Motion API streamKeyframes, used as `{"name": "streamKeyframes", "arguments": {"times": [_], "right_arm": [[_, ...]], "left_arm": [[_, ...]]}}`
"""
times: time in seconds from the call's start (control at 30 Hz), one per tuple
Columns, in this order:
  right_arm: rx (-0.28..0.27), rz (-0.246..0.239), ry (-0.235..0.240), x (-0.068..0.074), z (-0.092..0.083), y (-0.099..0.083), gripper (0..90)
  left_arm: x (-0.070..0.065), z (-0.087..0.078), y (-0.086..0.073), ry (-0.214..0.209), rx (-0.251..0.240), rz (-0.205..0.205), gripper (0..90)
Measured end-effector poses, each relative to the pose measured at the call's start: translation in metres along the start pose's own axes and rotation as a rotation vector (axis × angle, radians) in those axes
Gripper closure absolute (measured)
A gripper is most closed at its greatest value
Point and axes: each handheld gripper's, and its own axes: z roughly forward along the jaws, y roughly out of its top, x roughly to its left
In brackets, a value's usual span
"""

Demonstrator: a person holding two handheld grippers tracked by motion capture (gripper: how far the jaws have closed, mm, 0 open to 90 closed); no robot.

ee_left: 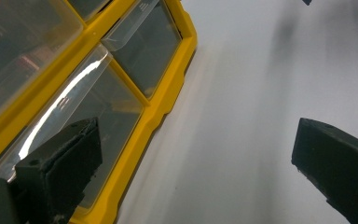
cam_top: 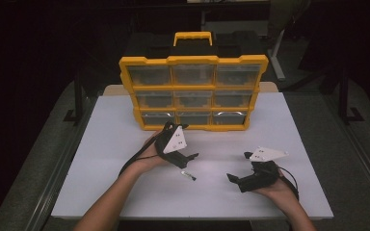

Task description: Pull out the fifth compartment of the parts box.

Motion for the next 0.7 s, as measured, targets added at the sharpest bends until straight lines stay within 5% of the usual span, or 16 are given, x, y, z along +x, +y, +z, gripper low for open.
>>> {"name": "streamKeyframes", "arguments": {"times": [0.7], "right_arm": [[0.001,0.003,0.001,0.0005,-0.0001,0.0000,0.0]], "left_arm": [[-0.0051,0.0011,0.0023,0.044,0.022,0.091,1.9]]}}
